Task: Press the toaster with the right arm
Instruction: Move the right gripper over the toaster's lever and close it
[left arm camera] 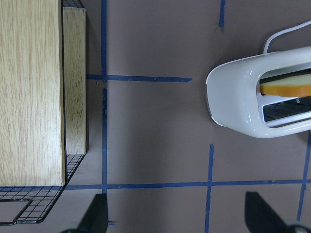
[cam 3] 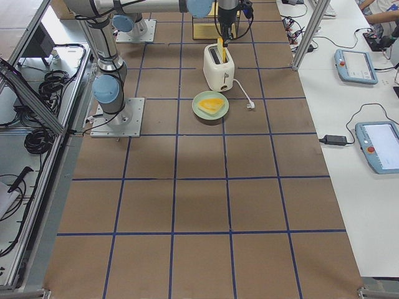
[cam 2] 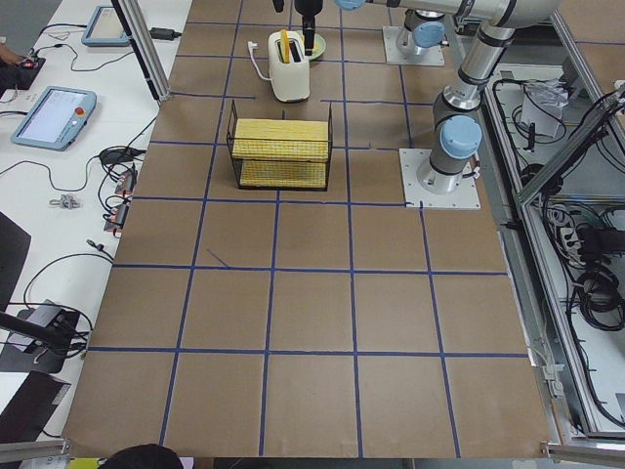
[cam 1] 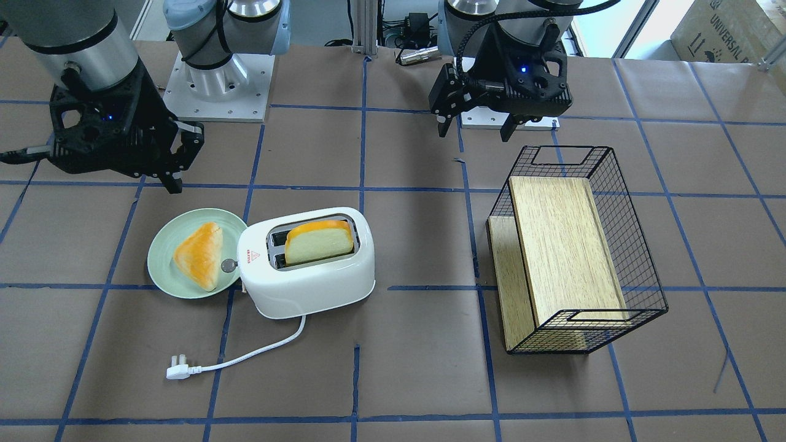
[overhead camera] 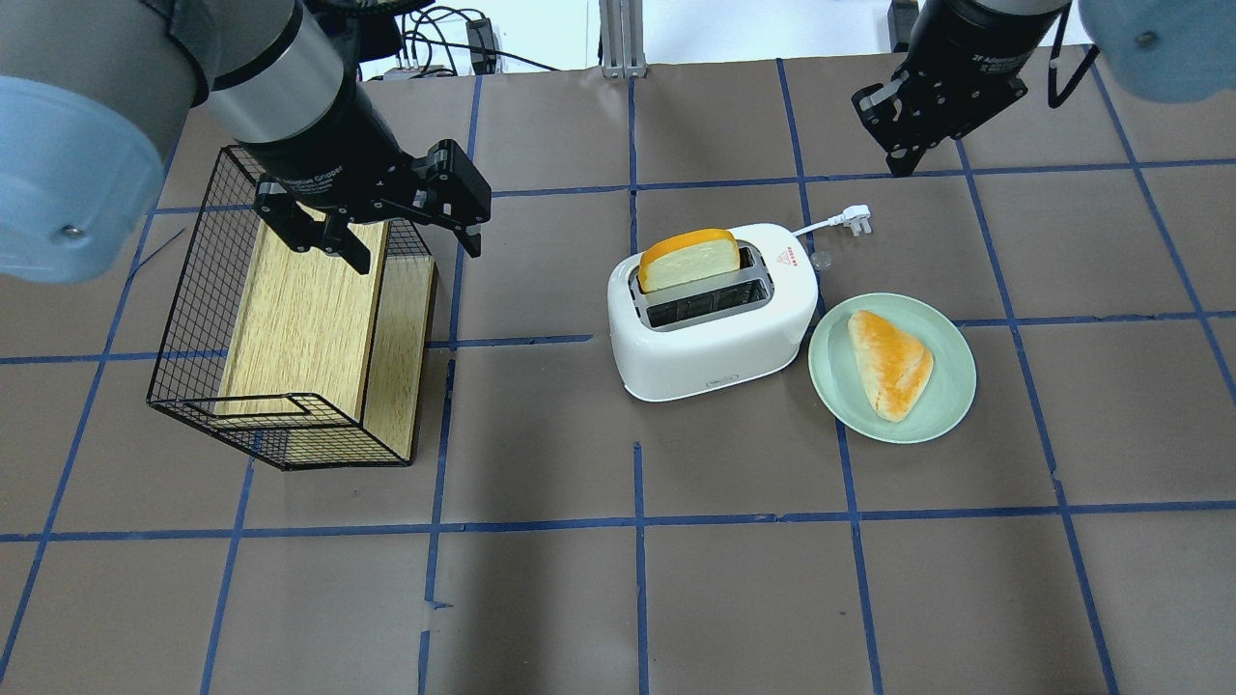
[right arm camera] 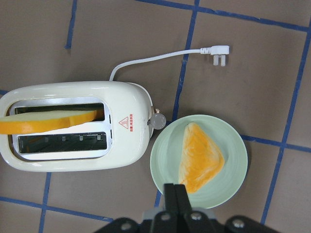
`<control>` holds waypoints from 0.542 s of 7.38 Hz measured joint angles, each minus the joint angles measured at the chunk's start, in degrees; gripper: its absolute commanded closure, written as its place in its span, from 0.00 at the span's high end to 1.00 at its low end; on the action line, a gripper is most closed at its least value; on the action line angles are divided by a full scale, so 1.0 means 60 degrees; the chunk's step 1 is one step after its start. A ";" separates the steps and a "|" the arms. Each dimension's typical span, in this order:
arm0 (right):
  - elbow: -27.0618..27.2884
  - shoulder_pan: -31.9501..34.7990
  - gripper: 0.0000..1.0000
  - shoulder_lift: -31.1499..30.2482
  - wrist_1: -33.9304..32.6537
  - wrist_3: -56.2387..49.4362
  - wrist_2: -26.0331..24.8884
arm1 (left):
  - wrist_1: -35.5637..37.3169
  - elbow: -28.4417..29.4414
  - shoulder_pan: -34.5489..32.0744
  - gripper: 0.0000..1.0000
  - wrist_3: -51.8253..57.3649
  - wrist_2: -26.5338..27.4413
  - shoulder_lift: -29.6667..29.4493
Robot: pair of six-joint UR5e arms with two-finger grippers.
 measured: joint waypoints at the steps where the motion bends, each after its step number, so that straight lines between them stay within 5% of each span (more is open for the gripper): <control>1: -0.0196 0.0010 0.14 0.0258 0.0055 -0.0961 0.0045 | 0.0000 0.0000 0.0000 1.00 0.0000 0.0000 0.0000; 4: -0.0209 0.0026 0.14 0.1113 0.0101 -0.4826 0.0057 | 0.0000 0.0000 0.0000 1.00 0.0000 0.0000 0.0000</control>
